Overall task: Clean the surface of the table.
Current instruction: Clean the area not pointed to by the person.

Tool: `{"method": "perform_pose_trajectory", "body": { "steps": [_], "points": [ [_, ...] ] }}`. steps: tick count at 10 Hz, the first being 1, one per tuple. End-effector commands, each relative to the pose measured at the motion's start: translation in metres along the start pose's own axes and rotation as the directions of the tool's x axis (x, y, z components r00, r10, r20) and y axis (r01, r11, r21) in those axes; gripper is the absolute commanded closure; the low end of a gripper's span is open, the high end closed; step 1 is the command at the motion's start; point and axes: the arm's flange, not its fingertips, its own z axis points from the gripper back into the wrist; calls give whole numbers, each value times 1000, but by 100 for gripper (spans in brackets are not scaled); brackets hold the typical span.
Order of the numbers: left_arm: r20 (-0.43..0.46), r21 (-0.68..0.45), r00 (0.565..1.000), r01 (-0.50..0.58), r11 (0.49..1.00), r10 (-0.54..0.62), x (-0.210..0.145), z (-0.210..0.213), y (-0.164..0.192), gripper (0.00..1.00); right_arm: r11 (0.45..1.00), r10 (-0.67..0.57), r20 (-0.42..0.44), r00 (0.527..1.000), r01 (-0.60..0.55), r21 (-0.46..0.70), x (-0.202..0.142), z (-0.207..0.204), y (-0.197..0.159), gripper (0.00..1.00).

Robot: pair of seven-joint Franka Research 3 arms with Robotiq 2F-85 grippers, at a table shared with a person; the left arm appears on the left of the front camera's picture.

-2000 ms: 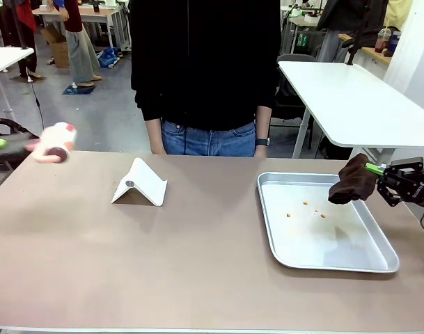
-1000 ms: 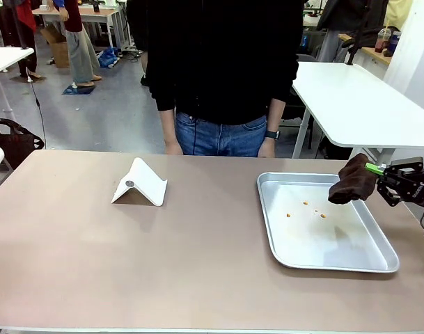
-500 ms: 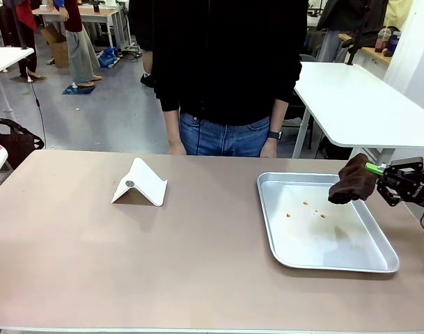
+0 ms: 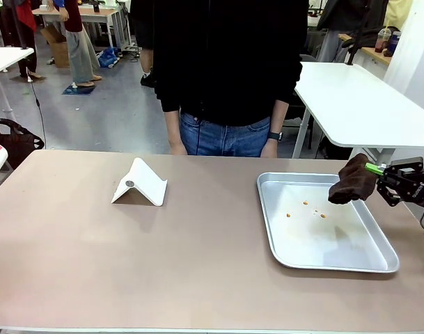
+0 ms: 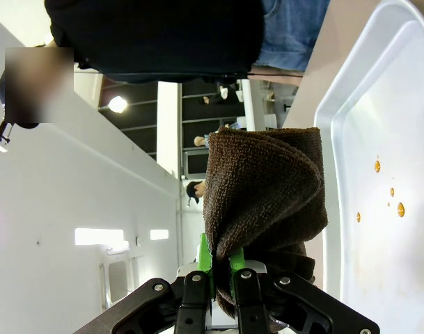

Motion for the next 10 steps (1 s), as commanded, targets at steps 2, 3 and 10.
{"method": "perform_pose_trajectory", "body": {
  "steps": [2,3,10],
  "points": [
    [12,-8,1000,-8,1000,8,-1,-4,-6,78,951,200,-102,974,-218,-217,-18,-12,44,89],
    [12,-8,1000,-8,1000,8,-1,-4,-6,78,893,275,-232,933,-337,-298,-20,-29,64,89],
    [12,-8,1000,-8,1000,8,-1,-4,-6,78,227,258,-537,803,-591,-774,-16,-125,92,89]
  ]
}}
